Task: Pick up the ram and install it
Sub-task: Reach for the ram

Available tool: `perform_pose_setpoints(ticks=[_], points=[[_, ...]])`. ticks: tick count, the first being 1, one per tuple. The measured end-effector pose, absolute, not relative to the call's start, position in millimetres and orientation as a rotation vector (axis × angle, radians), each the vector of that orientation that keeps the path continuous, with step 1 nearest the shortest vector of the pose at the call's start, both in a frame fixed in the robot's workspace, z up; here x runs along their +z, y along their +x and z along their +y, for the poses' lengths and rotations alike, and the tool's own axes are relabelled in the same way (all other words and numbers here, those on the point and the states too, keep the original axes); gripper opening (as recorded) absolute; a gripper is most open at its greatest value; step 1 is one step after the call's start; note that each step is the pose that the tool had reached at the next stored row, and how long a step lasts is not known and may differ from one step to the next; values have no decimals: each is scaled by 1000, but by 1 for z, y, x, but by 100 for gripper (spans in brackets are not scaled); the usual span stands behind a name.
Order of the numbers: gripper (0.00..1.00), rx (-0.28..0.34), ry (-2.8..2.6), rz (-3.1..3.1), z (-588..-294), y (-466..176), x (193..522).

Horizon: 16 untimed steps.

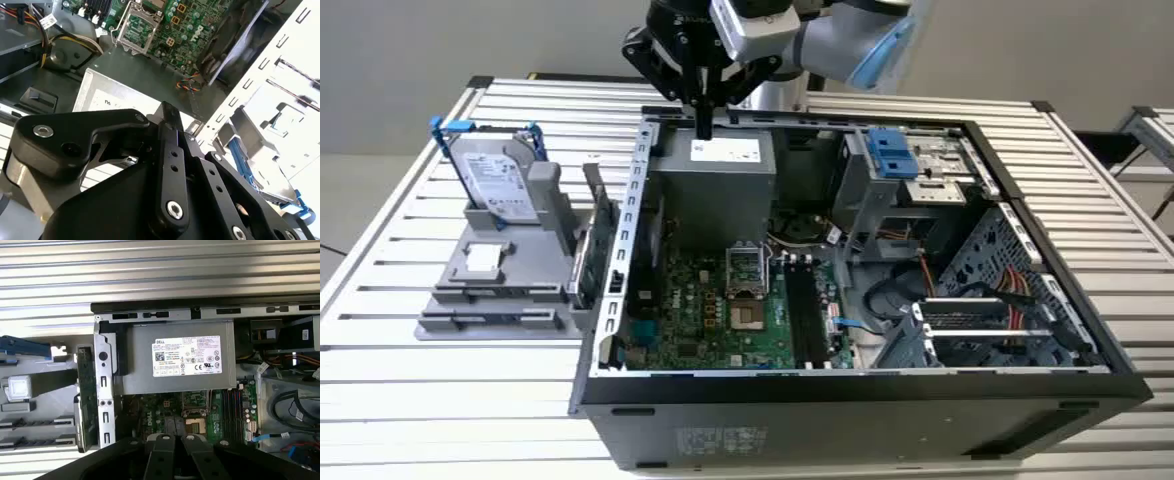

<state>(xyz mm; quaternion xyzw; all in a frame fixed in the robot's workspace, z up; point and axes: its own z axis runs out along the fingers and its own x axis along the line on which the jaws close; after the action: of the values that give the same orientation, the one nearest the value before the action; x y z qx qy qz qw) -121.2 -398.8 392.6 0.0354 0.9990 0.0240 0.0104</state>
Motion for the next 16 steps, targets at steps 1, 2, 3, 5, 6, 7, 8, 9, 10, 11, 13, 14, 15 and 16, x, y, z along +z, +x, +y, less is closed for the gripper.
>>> perform_pose_setpoints(ticks=[1, 2, 3, 5, 6, 7, 8, 9, 10, 11, 13, 14, 15, 16], points=[[0, 75, 110, 3118, -399, -121, 393], [0, 75, 110, 3118, -399, -121, 393], [0, 75, 110, 3118, -399, -121, 393], [0, 75, 110, 3118, -399, -121, 393], [0, 75, 110, 3118, -399, -121, 393], [0, 75, 110, 3118, -399, -121, 393], [0, 75, 110, 3118, -399, -121, 393], [0, 75, 110, 3118, -399, -121, 393], [0, 75, 110, 3118, -399, -121, 393], [0, 75, 110, 3118, -399, -121, 393], [0, 75, 111, 3118, -399, -122, 393], [0, 75, 111, 3118, -399, -123, 393], [0, 75, 110, 3118, -399, -124, 393], [0, 75, 110, 3118, -399, -125, 393]])
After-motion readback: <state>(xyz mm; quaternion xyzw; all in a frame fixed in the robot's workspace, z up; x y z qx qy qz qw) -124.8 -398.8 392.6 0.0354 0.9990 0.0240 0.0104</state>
